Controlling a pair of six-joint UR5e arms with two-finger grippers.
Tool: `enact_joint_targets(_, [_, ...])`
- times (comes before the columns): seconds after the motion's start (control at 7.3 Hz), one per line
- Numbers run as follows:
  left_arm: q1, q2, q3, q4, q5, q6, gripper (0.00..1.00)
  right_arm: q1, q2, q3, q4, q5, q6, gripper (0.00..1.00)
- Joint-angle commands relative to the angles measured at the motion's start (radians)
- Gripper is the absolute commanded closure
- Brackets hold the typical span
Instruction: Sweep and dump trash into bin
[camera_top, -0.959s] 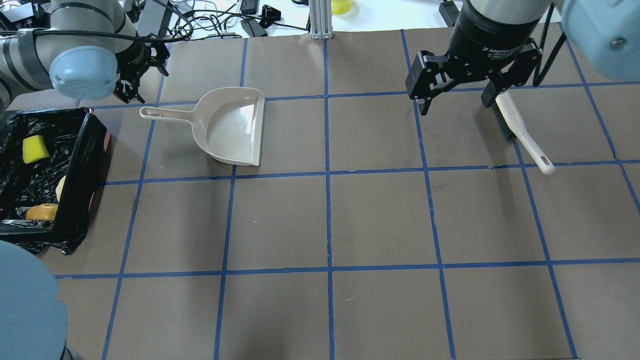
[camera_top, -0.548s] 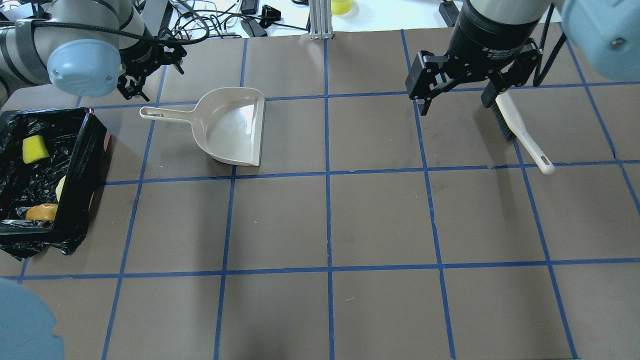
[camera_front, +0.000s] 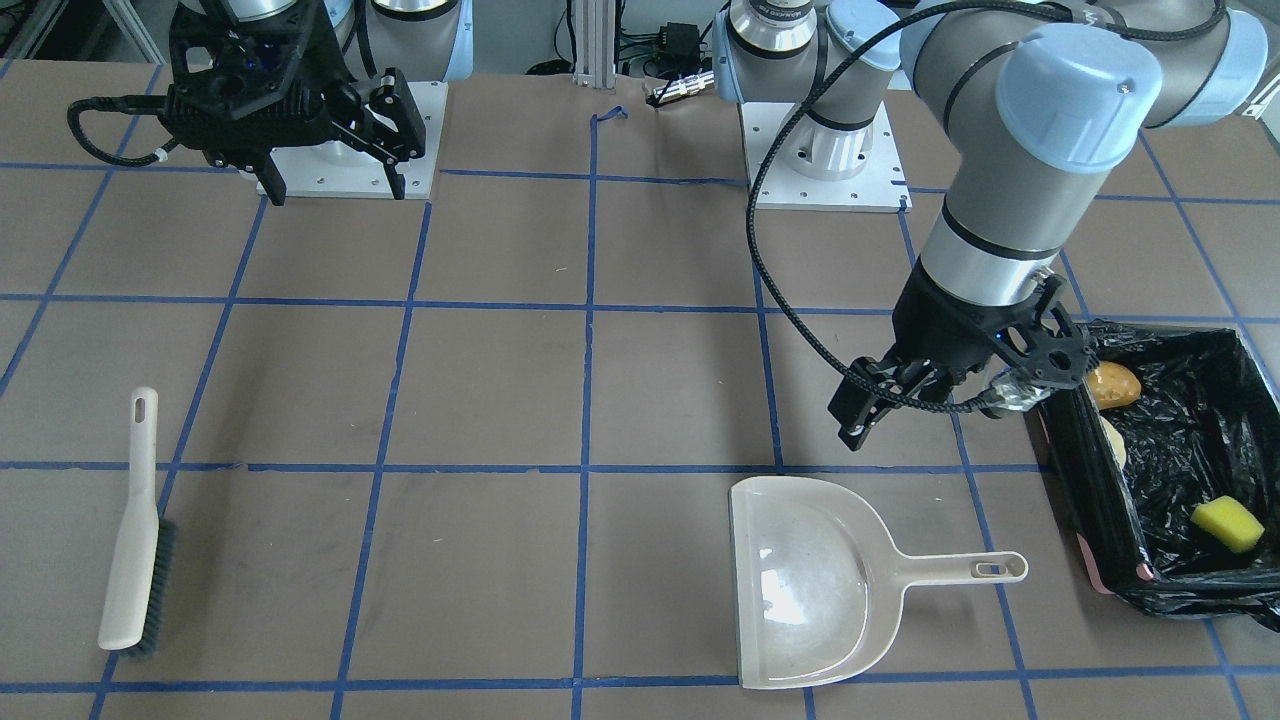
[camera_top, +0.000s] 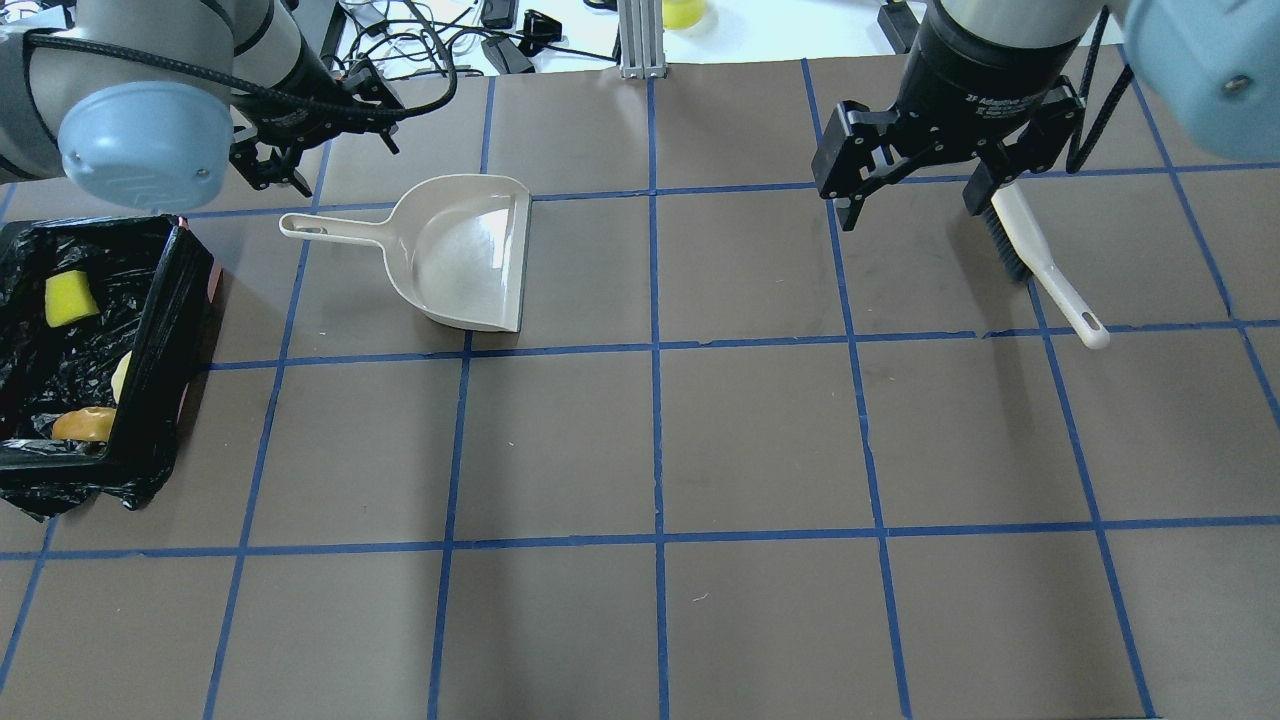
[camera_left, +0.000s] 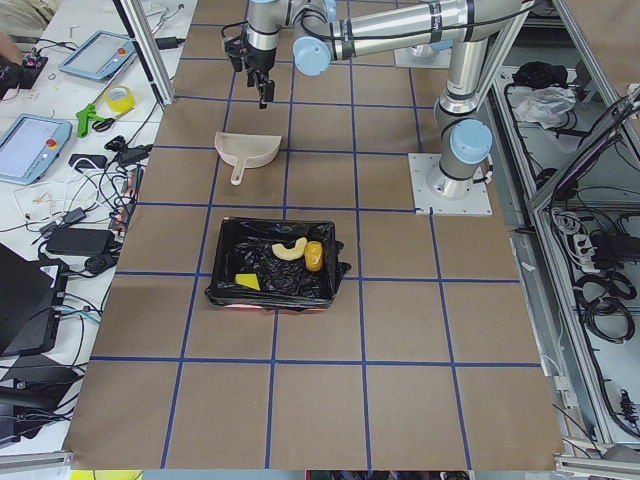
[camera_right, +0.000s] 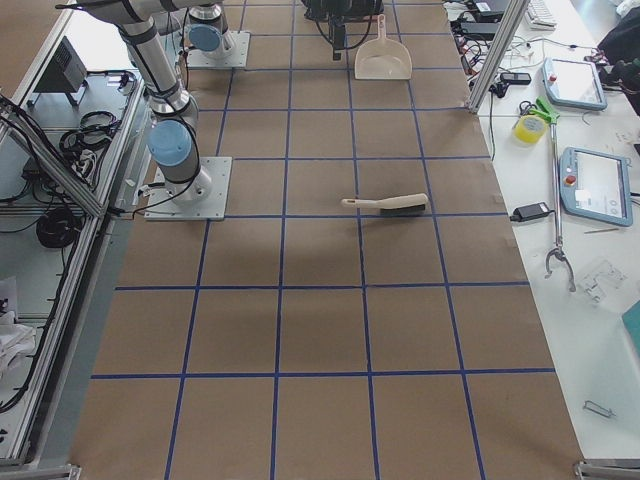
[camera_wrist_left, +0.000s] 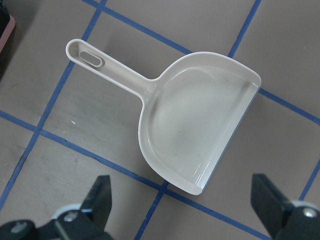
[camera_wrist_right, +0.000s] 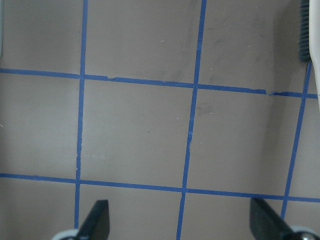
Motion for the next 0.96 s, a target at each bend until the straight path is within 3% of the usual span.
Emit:
enact_joint_targets(0.0, [-0.01,0.034,-0.02,-0.046,-0.023,0.064,0.0,0.001,0.0,0.0,0.001,0.001,0.0,0.0])
enact_joint_targets(0.82, [-0.015,0.168,-0.017,-0.214,-0.019,0.469,0.0,0.002,0.0,0.0,0.001,0.001,0.001,0.0])
